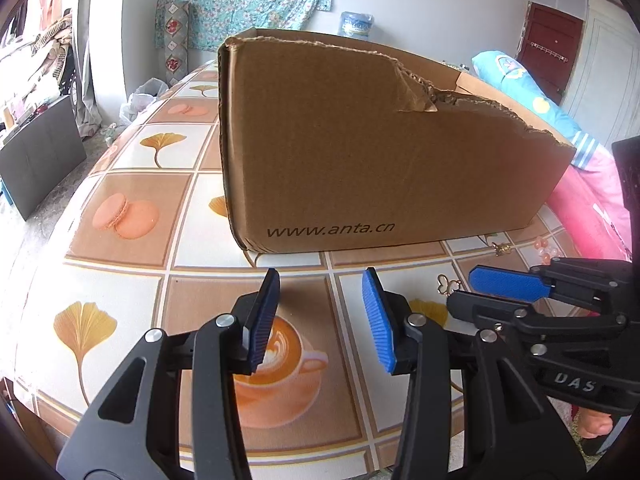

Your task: Organize jewelry

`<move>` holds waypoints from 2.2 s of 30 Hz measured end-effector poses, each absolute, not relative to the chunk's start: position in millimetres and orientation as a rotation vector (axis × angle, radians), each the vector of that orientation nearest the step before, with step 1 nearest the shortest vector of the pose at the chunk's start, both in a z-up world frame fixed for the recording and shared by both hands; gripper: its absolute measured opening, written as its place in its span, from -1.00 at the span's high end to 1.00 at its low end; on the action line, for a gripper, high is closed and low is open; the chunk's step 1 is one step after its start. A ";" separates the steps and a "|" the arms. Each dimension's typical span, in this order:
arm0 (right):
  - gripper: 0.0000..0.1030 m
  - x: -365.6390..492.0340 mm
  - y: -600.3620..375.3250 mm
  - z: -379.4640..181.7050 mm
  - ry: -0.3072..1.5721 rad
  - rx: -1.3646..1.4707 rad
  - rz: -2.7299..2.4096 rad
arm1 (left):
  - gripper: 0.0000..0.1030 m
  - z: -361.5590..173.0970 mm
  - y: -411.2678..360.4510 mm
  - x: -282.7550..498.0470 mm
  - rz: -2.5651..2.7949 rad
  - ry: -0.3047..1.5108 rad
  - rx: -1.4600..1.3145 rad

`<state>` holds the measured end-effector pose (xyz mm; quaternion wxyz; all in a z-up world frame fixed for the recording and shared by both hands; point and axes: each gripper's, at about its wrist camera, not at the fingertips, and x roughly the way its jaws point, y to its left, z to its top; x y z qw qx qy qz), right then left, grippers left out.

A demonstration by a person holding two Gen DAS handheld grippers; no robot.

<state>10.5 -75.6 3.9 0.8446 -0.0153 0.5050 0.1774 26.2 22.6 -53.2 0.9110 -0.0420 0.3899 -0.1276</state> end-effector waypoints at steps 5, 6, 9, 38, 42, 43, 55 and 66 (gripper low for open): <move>0.44 12.6 -65.9 2.4 1.051 -0.062 0.358 | 0.21 -53.2 28.7 26.4 -0.263 0.799 -0.098; 0.44 12.8 -63.2 2.4 1.050 -0.070 0.358 | 0.20 -53.4 29.3 26.6 -0.262 0.800 -0.101; 0.46 10.0 -56.8 -0.5 1.041 -0.100 0.355 | 0.20 -54.9 31.5 26.6 -0.261 0.801 -0.110; 0.92 17.7 -90.9 4.5 1.035 -0.010 0.383 | 0.20 -52.7 24.5 24.5 -0.276 0.787 -0.086; 0.88 18.1 -94.5 6.4 1.026 -0.013 0.391 | 0.20 -52.7 22.1 24.3 -0.280 0.790 -0.082; 0.81 18.3 -96.4 7.0 1.024 -0.011 0.386 | 0.20 -51.5 21.5 23.2 -0.288 0.787 -0.080; 0.52 11.2 -144.6 19.7 0.978 0.077 0.310 | 0.21 -47.2 -29.0 8.4 -0.528 0.777 0.052; 0.51 13.6 -163.9 8.7 0.964 0.170 0.314 | 0.43 -55.1 -46.2 15.6 -0.469 0.816 0.212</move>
